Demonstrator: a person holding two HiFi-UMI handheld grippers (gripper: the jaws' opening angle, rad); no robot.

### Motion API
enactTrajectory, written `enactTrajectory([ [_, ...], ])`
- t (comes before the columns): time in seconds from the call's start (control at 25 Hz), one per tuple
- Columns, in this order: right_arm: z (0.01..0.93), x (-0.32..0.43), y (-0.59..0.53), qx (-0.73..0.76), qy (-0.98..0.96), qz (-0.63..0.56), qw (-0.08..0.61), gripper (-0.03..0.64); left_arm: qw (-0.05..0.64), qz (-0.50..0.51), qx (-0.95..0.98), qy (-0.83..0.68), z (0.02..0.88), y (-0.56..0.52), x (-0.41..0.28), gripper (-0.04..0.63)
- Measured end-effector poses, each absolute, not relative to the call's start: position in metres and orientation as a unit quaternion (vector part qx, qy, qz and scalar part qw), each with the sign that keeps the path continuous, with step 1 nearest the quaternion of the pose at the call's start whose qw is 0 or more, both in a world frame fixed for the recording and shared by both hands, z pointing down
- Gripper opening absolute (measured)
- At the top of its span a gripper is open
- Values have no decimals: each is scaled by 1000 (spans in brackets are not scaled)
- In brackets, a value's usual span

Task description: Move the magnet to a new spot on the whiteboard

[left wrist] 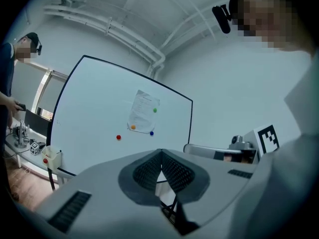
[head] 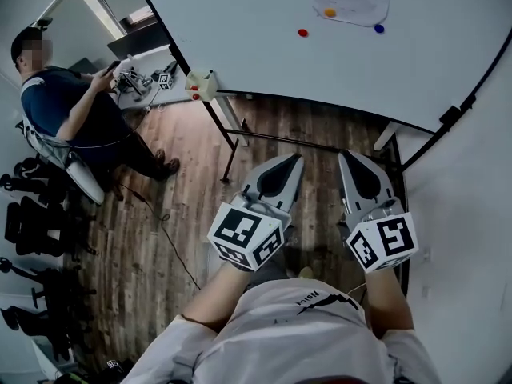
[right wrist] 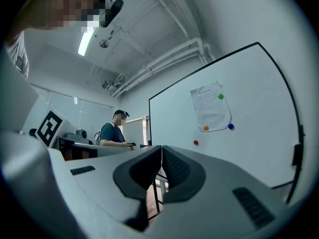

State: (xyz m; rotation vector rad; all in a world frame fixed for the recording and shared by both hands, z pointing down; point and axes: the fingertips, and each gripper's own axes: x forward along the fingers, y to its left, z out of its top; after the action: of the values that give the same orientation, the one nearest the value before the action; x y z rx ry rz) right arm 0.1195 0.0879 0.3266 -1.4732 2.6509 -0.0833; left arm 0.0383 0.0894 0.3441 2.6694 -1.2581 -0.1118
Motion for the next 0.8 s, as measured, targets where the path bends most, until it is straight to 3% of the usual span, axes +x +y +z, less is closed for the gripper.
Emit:
enactTrajectory([
  [0.8,340,41,-89,-551,835,-5,8,14,77,-36,926,-369,342,-93,-28,11],
])
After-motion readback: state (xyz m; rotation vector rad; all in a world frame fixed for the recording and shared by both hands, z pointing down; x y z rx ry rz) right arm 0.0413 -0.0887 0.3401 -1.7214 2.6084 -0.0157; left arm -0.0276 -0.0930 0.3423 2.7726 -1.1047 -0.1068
